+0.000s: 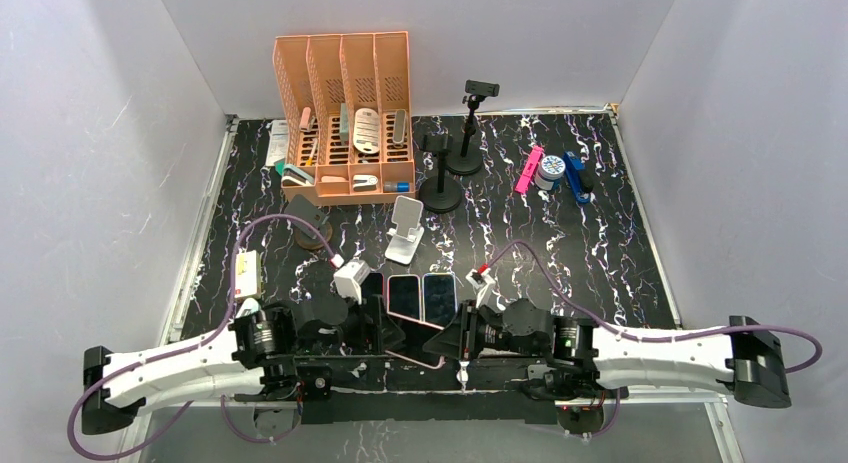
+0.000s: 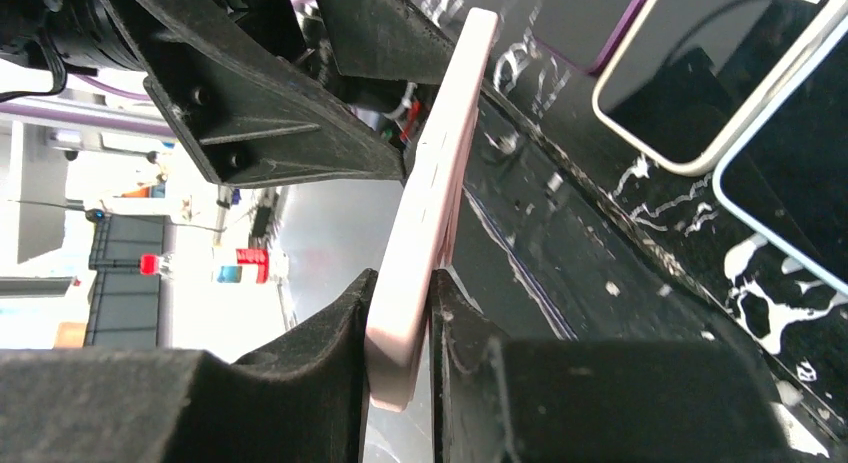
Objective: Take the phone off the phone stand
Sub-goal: Pick up the phone at the center of the board.
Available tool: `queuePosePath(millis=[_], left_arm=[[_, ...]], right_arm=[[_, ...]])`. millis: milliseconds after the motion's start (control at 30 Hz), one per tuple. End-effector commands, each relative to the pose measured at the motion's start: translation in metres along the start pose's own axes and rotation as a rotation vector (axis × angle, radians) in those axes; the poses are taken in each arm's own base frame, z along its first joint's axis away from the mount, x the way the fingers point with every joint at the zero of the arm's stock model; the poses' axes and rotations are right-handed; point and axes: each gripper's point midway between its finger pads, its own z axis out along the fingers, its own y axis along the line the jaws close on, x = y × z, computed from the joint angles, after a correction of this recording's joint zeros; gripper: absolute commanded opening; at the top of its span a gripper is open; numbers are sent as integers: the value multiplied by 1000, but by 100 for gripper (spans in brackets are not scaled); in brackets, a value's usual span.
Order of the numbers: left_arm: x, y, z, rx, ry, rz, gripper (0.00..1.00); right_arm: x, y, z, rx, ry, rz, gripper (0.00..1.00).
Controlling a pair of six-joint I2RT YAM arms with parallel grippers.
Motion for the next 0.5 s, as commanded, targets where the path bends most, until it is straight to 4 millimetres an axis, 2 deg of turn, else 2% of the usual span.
queuePosePath(millis=[0, 167, 467], left_arm=[[-62, -81, -39, 265, -191, -10, 68], [-78, -76, -53, 230, -259, 1, 71], [-115, -44, -84, 100, -470, -8, 80]], right_arm=[[-62, 81, -17, -210, -228, -10, 1], [-84, 86, -35, -186, -329, -9, 1], [-139, 70, -69, -22, -598, 5, 1]])
